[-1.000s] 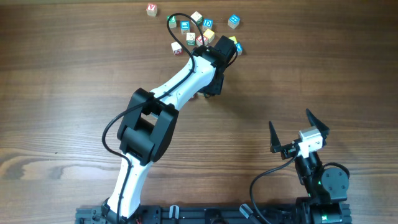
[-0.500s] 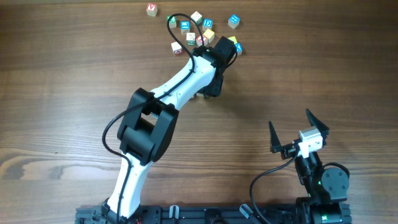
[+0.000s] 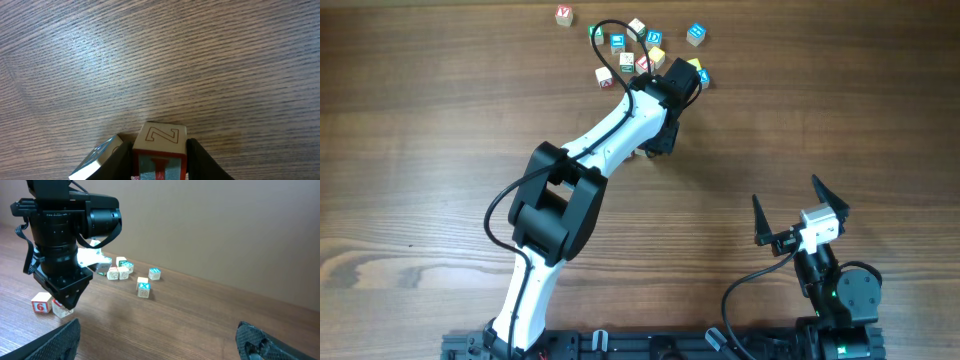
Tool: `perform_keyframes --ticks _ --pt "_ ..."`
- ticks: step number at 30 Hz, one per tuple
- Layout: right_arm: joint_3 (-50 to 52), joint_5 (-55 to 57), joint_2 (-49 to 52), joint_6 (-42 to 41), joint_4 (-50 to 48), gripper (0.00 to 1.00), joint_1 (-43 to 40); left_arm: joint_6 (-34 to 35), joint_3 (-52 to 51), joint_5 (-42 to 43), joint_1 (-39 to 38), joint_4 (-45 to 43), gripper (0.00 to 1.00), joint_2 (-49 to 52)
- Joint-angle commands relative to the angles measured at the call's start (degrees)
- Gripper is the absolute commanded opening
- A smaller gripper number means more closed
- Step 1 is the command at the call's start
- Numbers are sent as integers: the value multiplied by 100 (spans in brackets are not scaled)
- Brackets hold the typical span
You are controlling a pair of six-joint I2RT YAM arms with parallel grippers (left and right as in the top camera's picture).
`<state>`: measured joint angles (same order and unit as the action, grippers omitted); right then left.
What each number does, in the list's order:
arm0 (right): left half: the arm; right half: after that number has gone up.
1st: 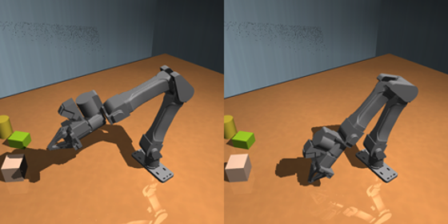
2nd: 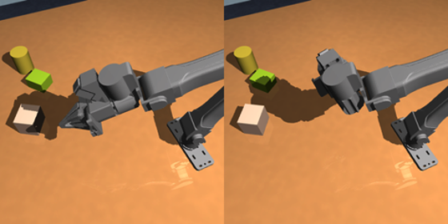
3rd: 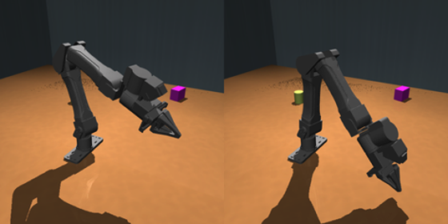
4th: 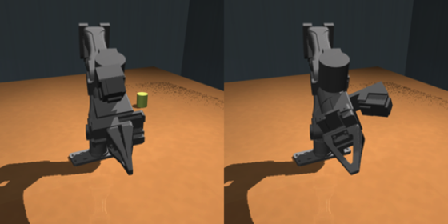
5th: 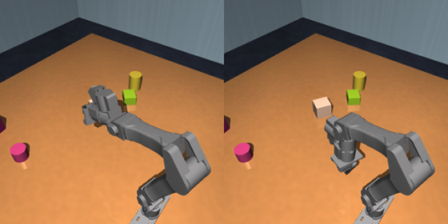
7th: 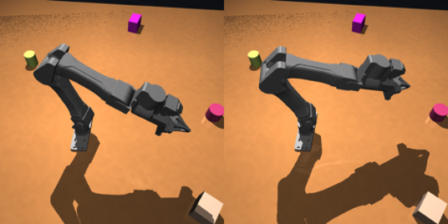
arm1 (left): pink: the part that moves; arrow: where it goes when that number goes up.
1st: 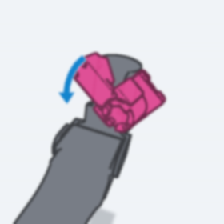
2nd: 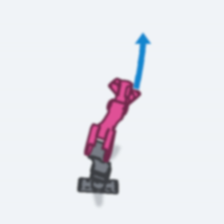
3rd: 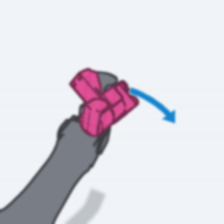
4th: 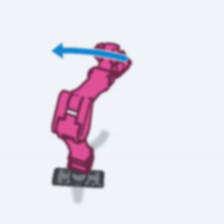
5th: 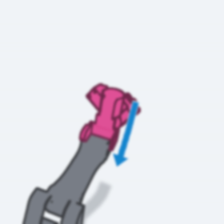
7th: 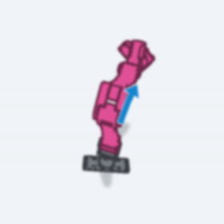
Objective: Form a circle
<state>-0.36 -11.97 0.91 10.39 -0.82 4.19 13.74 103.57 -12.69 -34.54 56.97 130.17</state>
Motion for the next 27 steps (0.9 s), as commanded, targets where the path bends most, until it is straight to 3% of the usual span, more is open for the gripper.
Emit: perform_keyframes --ticks 1,6,9,16,23,27 --pt "7 -7 -9 13 -13 100 -2 -157 -61 -90 31 107 29 2" --pt "7 -7 -9 15 -13 100 -2 -155 -61 -90 31 107 35 2" --pt "7 -7 -9 13 -13 100 -2 -155 -61 -87 31 85 44 2" --pt "7 -7 -9 13 -13 100 -2 -155 -61 -87 31 -24 40 2" --pt "7 -7 -9 13 -13 100 -4 -155 -61 -90 31 -245 47 2" --pt "7 -7 -9 13 -13 100 -2 -155 -59 -92 31 -472 56 2"
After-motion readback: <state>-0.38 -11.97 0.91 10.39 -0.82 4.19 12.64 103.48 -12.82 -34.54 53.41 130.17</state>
